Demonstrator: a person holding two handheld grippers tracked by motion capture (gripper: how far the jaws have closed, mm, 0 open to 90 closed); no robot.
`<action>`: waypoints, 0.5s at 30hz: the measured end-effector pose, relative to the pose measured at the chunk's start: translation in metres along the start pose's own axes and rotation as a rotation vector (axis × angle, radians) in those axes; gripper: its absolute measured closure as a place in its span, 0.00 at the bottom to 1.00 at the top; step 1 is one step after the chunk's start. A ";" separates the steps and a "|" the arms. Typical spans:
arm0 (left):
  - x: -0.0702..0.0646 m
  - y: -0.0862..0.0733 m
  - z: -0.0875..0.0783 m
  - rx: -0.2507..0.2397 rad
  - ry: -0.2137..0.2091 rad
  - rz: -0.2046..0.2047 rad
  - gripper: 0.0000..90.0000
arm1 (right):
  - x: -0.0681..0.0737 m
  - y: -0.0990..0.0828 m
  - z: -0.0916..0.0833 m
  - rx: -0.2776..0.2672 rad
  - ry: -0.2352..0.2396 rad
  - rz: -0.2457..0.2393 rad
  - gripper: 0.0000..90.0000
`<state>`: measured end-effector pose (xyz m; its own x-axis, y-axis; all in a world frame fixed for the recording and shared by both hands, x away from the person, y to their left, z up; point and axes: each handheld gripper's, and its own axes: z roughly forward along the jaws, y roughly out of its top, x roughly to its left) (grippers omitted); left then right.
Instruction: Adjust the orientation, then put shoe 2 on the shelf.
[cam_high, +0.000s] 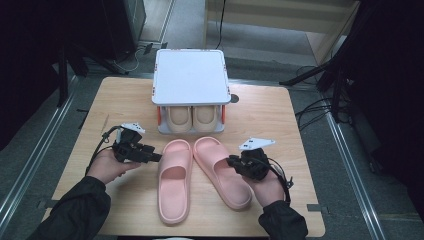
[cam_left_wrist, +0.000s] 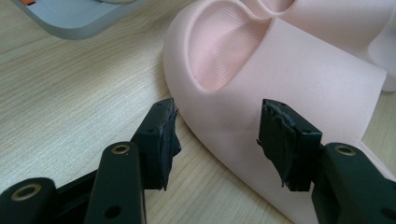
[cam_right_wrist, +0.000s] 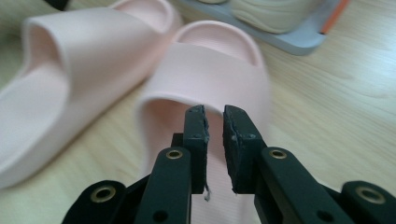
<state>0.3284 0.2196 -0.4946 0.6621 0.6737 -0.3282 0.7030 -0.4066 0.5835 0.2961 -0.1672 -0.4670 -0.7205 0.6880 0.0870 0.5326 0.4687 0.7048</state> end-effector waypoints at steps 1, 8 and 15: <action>0.000 0.000 0.000 -0.002 0.001 -0.002 0.51 | -0.005 -0.001 0.000 0.001 -0.011 0.000 0.89; 0.000 -0.003 -0.001 0.002 0.008 -0.003 0.51 | -0.032 -0.003 0.007 0.008 -0.041 0.009 0.86; 0.001 -0.008 -0.002 0.004 0.014 -0.013 0.51 | -0.041 -0.001 0.022 0.032 -0.049 0.010 0.85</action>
<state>0.3232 0.2251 -0.4983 0.6490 0.6877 -0.3254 0.7128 -0.4002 0.5759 0.3350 -0.1839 -0.4868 -0.6933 0.7182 0.0588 0.5539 0.4789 0.6811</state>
